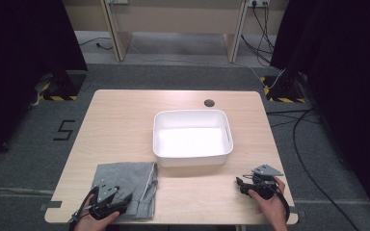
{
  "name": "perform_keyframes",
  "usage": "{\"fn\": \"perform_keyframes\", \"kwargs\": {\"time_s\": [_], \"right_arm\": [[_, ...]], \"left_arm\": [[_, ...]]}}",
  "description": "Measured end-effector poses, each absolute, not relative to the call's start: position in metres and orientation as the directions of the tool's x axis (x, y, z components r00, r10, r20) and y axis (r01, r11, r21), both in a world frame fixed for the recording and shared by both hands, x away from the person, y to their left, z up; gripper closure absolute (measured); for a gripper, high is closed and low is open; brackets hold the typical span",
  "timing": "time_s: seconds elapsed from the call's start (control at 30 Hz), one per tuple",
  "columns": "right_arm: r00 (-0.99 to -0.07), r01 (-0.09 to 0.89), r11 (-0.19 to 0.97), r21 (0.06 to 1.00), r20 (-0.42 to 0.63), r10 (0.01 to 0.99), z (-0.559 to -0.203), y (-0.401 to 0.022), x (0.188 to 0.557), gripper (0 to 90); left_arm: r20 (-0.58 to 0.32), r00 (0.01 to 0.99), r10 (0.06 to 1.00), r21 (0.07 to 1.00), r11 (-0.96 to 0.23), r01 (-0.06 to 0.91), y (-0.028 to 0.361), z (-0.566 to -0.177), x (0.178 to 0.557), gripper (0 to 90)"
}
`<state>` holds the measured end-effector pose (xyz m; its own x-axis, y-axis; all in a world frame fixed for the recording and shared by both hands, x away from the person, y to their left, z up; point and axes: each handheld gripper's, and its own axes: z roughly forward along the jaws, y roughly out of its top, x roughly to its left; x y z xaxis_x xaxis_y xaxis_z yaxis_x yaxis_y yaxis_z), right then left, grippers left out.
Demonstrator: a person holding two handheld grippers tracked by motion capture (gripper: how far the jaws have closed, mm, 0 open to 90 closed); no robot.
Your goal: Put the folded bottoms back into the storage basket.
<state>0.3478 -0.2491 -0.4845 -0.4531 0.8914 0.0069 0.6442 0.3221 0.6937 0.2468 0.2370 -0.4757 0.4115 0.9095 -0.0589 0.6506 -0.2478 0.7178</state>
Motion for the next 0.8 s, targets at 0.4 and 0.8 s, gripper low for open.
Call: {"fn": "perform_keyframes", "kwargs": {"time_s": [0.4,0.8], "right_arm": [[-0.460,0.643,0.326,0.693,0.008,0.888,-0.484,-0.247,0.348,23.3],[-0.463,0.642,0.329,0.693,0.008,0.886,-0.485,-0.247,0.348,22.7]], "left_arm": [[-0.075,0.498,0.864,0.714,-0.302,0.632,0.190,-0.475,0.251,38.5],[-0.054,0.510,0.858,0.684,-0.341,0.645,0.150,-0.473,0.264,35.6]]}}
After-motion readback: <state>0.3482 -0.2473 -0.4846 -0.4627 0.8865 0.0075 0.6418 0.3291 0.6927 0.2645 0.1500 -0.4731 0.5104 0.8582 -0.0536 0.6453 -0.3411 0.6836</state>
